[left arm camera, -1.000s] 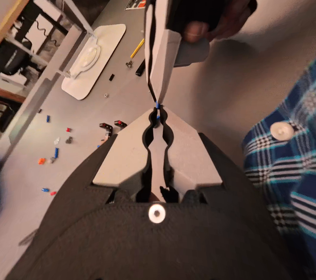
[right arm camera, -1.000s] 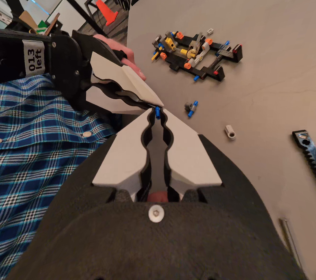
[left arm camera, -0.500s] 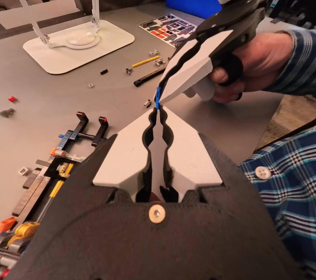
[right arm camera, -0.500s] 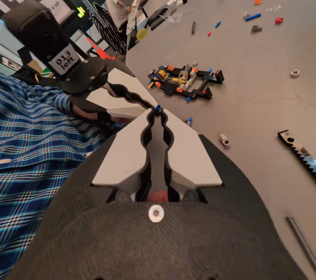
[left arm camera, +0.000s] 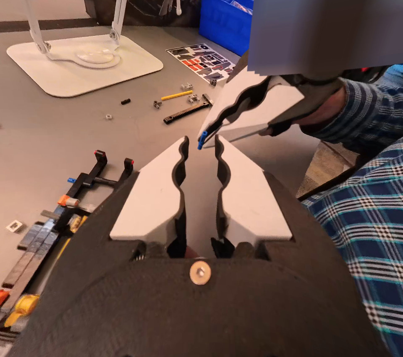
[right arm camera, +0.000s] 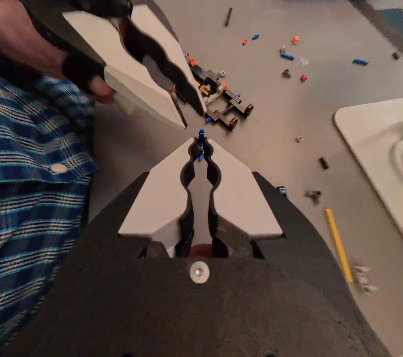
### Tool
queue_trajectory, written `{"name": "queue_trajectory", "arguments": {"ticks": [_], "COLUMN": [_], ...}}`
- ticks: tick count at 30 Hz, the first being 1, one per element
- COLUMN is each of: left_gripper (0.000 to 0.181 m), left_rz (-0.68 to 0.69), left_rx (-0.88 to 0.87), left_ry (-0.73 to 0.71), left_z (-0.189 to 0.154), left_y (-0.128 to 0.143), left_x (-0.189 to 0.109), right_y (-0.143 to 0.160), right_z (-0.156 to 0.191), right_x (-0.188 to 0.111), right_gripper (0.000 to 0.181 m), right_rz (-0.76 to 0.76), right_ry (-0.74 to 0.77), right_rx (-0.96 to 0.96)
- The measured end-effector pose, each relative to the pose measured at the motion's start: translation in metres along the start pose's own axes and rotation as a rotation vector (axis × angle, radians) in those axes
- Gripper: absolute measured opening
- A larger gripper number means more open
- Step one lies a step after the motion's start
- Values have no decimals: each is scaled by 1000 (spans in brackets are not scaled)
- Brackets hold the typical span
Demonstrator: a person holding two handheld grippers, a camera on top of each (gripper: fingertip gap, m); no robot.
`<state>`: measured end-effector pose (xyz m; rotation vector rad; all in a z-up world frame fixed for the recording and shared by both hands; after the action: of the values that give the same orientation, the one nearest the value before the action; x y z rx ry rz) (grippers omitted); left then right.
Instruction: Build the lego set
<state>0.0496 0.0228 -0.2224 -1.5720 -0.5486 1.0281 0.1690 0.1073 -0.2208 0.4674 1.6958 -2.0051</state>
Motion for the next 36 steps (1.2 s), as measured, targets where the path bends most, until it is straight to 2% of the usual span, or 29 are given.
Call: {"name": "queue_trajectory", "arguments": {"ticks": [12, 16, 26, 29, 32, 36], "left_gripper": [6, 3, 2, 2, 2, 1], "left_rz": [10, -15, -285, -342, -370, -397], "left_rx": [13, 8, -459, -550, -607, -659], "left_ry": [28, 14, 179, 229, 257, 283], "left_z": [-1, -1, 16, 18, 18, 18], "left_y": [0, 0, 5, 6, 8, 9], "left_x": [4, 3, -3, -3, -2, -1], "right_y": [-6, -7, -12, -14, -14, -13], "right_z": [17, 16, 17, 15, 15, 15], "right_x": [4, 2, -12, -16, -17, -18], "right_gripper": [2, 2, 2, 2, 11, 7], "right_rz": [51, 34, -178, -239, -260, -265], "right_ry": [142, 149, 136, 119, 116, 102], "right_rx": [-253, -266, -223, -188, -179, -184]}}
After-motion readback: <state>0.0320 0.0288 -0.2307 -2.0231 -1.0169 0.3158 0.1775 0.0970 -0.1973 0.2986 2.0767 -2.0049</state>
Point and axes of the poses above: each gripper's, where its closed fingertips meet, x out along the fingers, y out of its underside, z = x × y across the jaws, the point moved 9 cm from there along -x, back along the fingers, and after that the axes turned 15 degrees about x, right-handed, at the moved point
